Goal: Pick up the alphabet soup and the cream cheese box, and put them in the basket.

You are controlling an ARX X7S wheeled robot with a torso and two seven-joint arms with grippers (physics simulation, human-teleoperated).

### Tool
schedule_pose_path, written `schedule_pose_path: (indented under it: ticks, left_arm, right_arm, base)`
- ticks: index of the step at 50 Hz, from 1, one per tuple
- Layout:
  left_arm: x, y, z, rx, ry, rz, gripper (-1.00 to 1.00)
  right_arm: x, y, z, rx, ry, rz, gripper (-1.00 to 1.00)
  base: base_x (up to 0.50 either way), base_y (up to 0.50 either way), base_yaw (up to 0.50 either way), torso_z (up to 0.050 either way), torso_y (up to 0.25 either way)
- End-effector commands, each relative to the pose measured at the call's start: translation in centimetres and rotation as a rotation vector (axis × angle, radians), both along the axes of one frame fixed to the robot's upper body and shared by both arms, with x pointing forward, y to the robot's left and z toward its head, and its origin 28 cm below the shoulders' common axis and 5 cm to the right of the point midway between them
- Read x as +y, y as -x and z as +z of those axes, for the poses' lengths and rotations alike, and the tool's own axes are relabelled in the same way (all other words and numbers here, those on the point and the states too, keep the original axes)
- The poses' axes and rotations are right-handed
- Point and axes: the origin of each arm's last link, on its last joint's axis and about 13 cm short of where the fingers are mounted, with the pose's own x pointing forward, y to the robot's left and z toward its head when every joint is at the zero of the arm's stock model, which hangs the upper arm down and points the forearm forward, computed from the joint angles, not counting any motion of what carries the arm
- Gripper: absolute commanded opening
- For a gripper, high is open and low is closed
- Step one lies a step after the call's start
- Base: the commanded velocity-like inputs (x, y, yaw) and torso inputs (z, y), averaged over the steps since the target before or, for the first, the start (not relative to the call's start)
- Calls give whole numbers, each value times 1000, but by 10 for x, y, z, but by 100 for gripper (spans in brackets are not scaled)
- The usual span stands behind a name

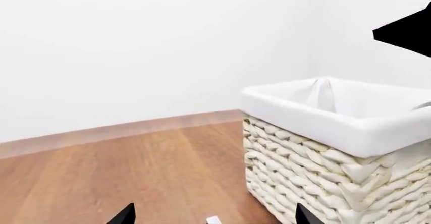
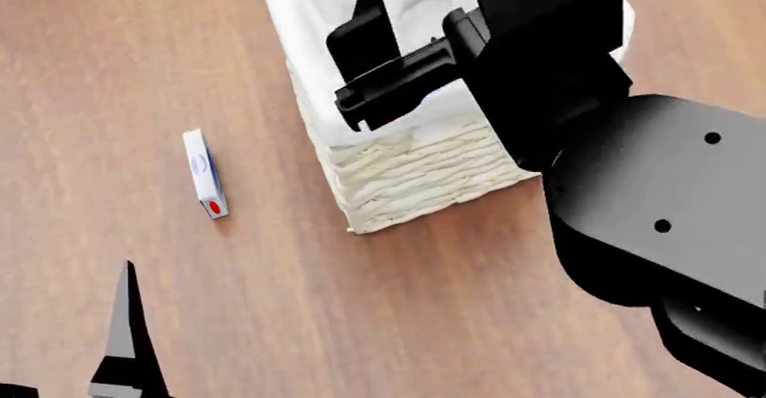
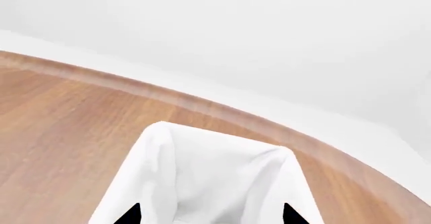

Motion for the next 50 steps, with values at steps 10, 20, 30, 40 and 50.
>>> schedule_pose_path:
  ticks: [10, 20, 30, 40, 50]
  left_arm:
    - [-4, -3, -2, 8, -24, -9, 100]
    - [-5, -4, -4, 18, -25, -19, 100]
    - [-6, -4, -4, 20, -30, -17, 100]
    - [0, -25, -16, 79, -8, 1, 100]
    - [7, -101, -13, 200, 97, -62, 100]
  right_arm:
    - [-5, 54, -90, -94, -91, -73, 100]
    - [-6, 61, -122, -110, -110, -104, 100]
    - [-2, 64, -152, -139, -115, -115, 100]
    - [-3, 65, -153, -176, -163, -122, 100]
    - [0, 69, -153, -198, -165, -102, 100]
  base:
    - [0, 0, 0, 0, 0]
    - [0, 0, 0, 0, 0]
    - [0, 0, 0, 0, 0]
    - [0, 0, 0, 0, 0]
    - [0, 0, 0, 0, 0]
